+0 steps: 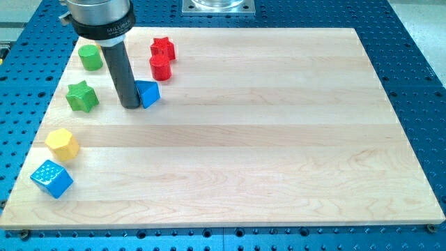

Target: Push the hexagon into the blue cube

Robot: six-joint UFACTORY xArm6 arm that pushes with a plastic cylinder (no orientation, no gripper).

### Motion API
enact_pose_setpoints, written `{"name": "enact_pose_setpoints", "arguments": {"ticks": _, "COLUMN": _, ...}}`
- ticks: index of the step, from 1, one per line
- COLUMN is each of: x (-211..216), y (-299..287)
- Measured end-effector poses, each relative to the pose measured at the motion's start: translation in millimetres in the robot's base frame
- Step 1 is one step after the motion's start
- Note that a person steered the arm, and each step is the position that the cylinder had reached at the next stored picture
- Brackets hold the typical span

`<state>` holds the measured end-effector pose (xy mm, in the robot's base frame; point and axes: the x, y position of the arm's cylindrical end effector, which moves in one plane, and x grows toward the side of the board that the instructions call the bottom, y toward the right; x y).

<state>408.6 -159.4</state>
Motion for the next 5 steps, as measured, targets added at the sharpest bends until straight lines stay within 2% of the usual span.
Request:
{"name": "enact_pose_setpoints", "arguments": {"ticks": 2, "x": -17.1, "y": 8.3}}
{"name": "enact_pose_setpoints", "arguments": {"ticks": 4, "x": 53.7, "y": -63.1}}
{"name": "enact_pose_setpoints", "arguments": {"ticks": 5, "x": 59.3, "y": -69.6}}
